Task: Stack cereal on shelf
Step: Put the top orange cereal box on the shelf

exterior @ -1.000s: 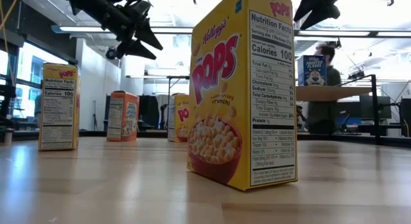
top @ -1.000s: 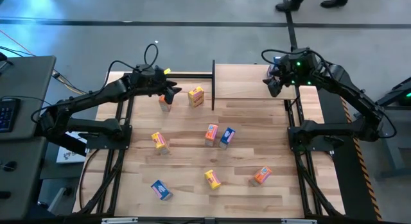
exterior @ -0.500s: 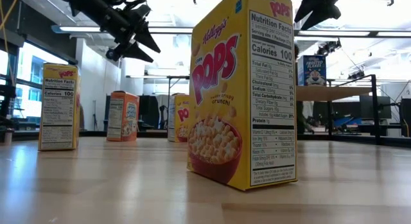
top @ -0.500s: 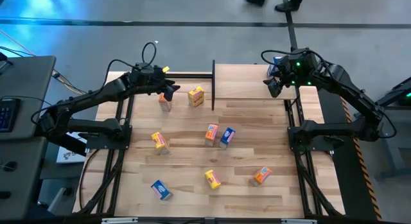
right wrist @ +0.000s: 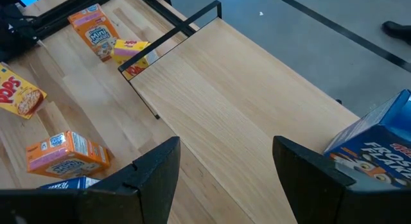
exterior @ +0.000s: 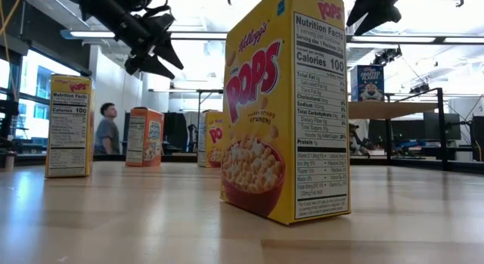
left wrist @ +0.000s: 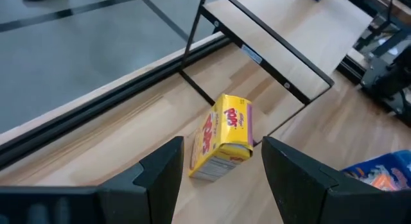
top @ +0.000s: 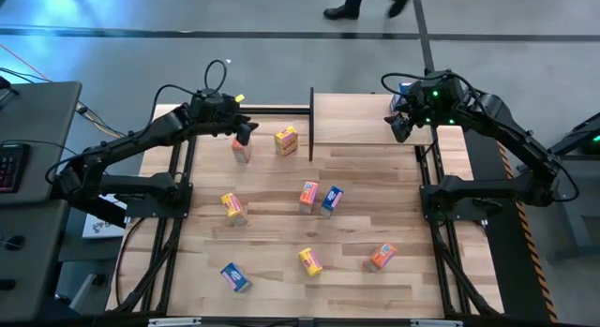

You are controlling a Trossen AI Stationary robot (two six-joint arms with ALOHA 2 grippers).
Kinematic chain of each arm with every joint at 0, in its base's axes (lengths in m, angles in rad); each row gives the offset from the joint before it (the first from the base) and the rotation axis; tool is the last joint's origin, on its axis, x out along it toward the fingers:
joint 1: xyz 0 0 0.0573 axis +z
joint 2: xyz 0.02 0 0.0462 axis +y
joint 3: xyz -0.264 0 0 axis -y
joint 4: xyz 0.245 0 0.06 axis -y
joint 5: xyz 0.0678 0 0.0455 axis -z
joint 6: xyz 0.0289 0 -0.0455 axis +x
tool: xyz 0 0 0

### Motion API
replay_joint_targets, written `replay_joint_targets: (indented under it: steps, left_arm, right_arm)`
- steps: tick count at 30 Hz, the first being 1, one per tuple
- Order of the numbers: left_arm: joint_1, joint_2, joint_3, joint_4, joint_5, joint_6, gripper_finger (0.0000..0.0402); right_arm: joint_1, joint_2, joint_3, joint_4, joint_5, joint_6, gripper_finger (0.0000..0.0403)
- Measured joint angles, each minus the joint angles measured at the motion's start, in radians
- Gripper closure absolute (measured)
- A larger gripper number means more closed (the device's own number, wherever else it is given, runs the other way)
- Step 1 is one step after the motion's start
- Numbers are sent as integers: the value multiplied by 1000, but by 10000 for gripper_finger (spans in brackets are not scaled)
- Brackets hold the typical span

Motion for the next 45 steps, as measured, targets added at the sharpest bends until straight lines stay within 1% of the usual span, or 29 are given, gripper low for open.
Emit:
replay_joint_targets:
  steps: [4,9,14,17,22,28,33,39,45]
  left_arm:
    - [0,0,0,-22,4,21,202]
    - [0,0,9,-40,0,-50,202]
    - [0,0,92,-149,-26,-83,202]
    - [0,0,141,-222,-61,-89,202]
    - [0,0,197,-348,-123,-142,202]
    - [0,7,199,-456,-180,-232,202]
    - [0,31,199,-518,-231,-269,202]
    - [-3,82,198,-526,-234,-281,202]
    - [-34,152,198,-552,-234,-295,202]
  right_arm:
    - [0,0,0,4,0,16,163]
    - [0,0,0,4,0,34,163]
    - [0,0,0,4,0,34,163]
    - [0,0,0,4,0,34,163]
    - [0,0,0,4,0,34,163]
    - [0,0,0,4,0,34,163]
    - [0,0,0,4,0,34,163]
    - [0,0,0,4,0,34,163]
    - [0,0,0,4,0,34,163]
